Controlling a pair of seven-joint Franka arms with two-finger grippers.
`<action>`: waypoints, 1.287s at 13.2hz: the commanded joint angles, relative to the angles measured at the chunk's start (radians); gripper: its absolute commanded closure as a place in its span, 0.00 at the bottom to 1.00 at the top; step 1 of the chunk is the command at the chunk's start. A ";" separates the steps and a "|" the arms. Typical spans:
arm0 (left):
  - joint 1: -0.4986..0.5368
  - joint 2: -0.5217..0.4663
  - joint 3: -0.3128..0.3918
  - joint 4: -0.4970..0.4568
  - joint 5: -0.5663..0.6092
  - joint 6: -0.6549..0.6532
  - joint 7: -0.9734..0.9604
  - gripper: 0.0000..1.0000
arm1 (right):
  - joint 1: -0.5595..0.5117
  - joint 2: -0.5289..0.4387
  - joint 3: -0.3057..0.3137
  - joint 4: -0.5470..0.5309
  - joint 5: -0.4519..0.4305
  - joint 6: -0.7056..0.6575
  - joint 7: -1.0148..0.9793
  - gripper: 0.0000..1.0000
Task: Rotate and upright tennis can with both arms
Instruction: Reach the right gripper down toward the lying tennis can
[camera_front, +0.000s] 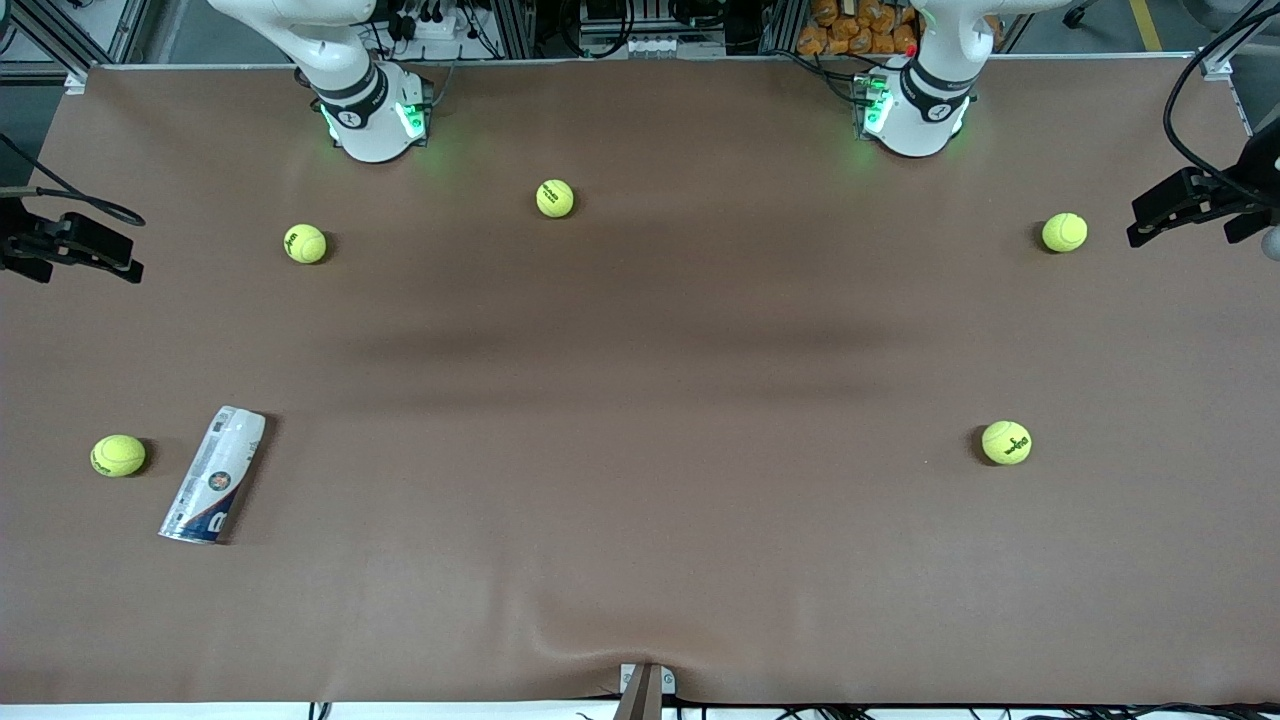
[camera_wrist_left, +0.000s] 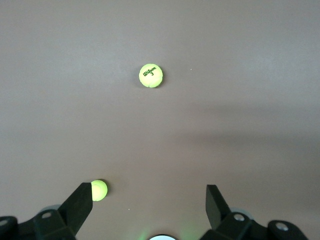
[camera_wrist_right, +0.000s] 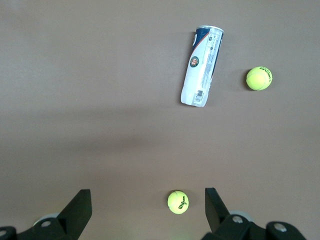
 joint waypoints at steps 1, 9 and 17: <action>0.012 -0.014 -0.007 -0.006 -0.015 -0.006 0.014 0.00 | 0.005 -0.015 0.004 0.003 -0.026 -0.014 -0.006 0.00; 0.014 -0.006 -0.004 0.000 -0.015 -0.005 0.020 0.00 | -0.022 0.059 0.002 0.009 -0.038 0.025 0.004 0.00; 0.009 -0.006 -0.005 0.001 -0.013 -0.008 0.020 0.00 | -0.085 0.422 0.002 0.004 -0.058 0.523 0.000 0.00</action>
